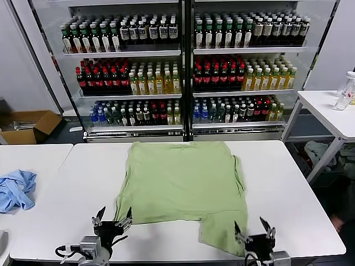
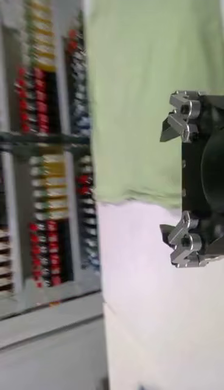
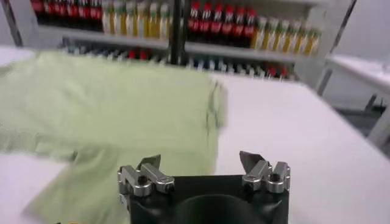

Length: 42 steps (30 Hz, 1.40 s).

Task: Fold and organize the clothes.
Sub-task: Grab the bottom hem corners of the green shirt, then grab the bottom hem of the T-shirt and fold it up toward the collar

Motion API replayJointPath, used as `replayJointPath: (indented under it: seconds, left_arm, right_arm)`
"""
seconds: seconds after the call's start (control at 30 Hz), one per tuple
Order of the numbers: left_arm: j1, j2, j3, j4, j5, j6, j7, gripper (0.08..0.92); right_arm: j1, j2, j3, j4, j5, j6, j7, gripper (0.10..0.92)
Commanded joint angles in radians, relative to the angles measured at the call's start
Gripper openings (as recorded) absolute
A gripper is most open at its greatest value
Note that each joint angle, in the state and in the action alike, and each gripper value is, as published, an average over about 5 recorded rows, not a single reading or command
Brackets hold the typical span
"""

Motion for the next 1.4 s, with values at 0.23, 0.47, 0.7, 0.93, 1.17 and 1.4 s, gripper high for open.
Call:
replayJointPath:
  seconds: [0.23,0.47,0.7,0.93,1.17,1.4]
  left_arm:
    - [-0.018,0.010,0.012,0.123,-0.049,0.057,-0.101,0.823]
    - [-0.009,0.014,0.001,0.106,-0.151,0.056,-0.081,0.682]
    - [0.007,0.014,-0.015,0.064,-0.222,0.053,-0.059,0.474]
    - [0.049,0.013,-0.038,-0.078,-0.286,0.024,-0.060,0.275]
    - [0.075,0.039,-0.092,-0.215,-0.377,-0.007,-0.058,0.102]
    - [0.015,0.108,-0.130,-0.194,-0.450,-0.025,-0.054,0.083]
  right_arm:
    - [-0.021,0.024,-0.027,-0.028,0.029,-0.004,0.017,0.793]
    - [-0.023,0.026,-0.034,-0.037,0.082,-0.021,0.019,0.613]
    - [-0.016,0.013,-0.018,-0.036,0.133,-0.018,0.007,0.414]
    - [-0.011,-0.006,0.023,0.016,0.134,0.041,-0.013,0.215]
    - [0.010,-0.072,0.106,0.096,0.169,0.133,-0.014,0.106]
    - [0.176,-0.154,0.110,0.035,0.228,0.149,-0.007,0.106]
